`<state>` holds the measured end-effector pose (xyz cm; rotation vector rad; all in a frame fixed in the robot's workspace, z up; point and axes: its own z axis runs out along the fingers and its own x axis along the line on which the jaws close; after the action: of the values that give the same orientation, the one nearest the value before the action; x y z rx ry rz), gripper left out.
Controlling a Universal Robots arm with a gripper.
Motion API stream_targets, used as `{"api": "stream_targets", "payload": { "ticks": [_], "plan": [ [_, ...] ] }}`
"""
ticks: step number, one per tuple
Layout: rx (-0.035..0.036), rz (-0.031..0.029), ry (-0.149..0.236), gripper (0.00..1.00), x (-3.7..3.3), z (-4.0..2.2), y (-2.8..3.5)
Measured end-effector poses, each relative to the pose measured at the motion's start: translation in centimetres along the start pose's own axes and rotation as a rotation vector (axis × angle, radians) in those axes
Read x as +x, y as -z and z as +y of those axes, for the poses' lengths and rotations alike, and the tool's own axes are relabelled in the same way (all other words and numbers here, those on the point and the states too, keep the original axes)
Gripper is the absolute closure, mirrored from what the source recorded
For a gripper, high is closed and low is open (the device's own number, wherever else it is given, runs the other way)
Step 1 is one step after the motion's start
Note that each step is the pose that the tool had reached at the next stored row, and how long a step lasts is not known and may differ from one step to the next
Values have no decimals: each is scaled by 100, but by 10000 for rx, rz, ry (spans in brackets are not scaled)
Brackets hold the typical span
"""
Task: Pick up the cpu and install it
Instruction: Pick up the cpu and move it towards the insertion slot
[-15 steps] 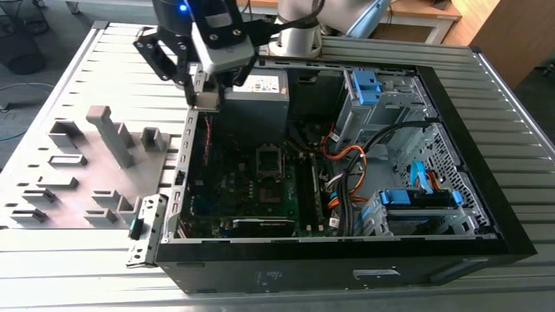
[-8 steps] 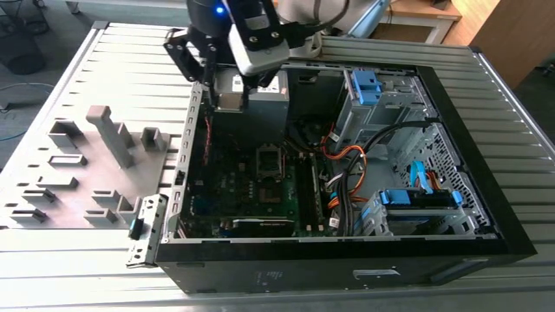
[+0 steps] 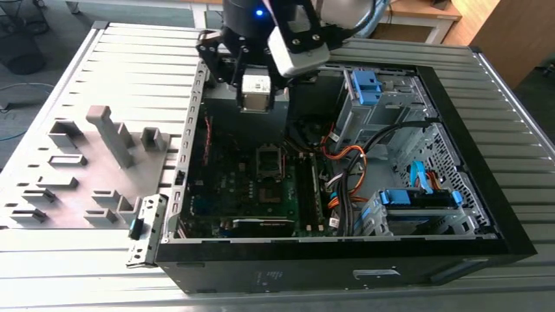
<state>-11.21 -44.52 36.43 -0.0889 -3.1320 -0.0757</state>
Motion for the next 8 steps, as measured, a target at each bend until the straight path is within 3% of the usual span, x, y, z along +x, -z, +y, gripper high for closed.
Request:
{"api": "stream_targets", "payload": {
  "ticks": [8],
  "plan": [
    [1,1,-1,53,-275,16,2]
  ]
}}
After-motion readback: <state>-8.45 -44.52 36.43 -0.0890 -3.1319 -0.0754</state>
